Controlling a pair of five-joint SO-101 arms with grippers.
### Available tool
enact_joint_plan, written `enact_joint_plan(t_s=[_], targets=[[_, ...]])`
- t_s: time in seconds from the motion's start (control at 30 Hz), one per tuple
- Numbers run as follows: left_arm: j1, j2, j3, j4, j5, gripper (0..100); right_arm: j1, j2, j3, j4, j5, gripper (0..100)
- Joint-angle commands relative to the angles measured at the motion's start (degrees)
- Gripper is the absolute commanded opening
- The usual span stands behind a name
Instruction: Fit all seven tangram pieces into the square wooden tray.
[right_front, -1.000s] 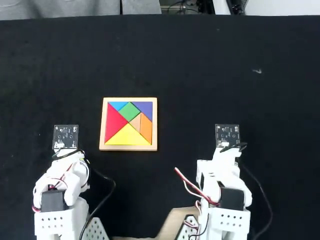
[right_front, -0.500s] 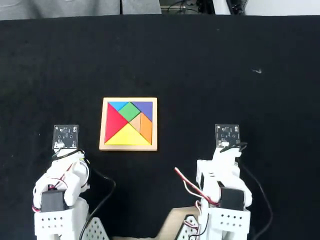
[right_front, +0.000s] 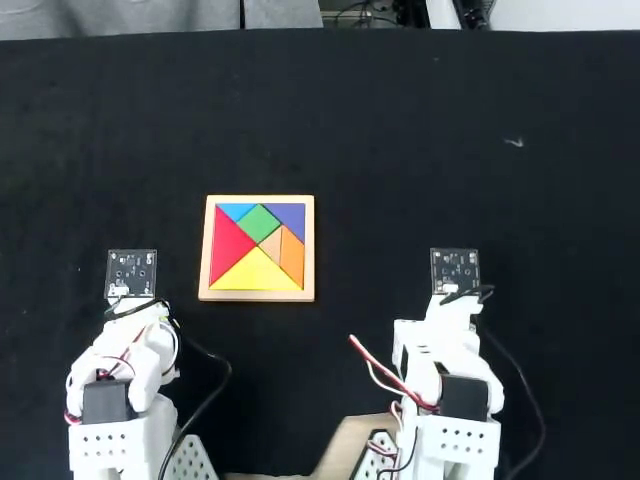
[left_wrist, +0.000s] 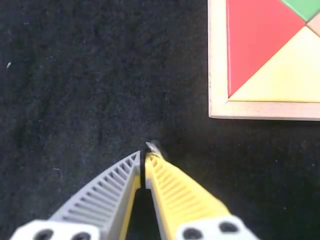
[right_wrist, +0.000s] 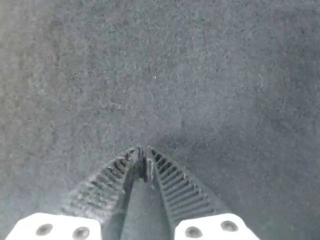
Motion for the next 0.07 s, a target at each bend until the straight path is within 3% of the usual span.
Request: enact_joint_plan(t_s=[0.0,0.03], targets=[[-0.4,-0.4,1.1,0.4,-0.3,3,-0.4,-5.0,-0.2,0.3,0.3,1.2],[-0.4,-0.4,1.1,0.4,-0.3,3,-0.4,-5.0,-0.2,0.3,0.3,1.2]])
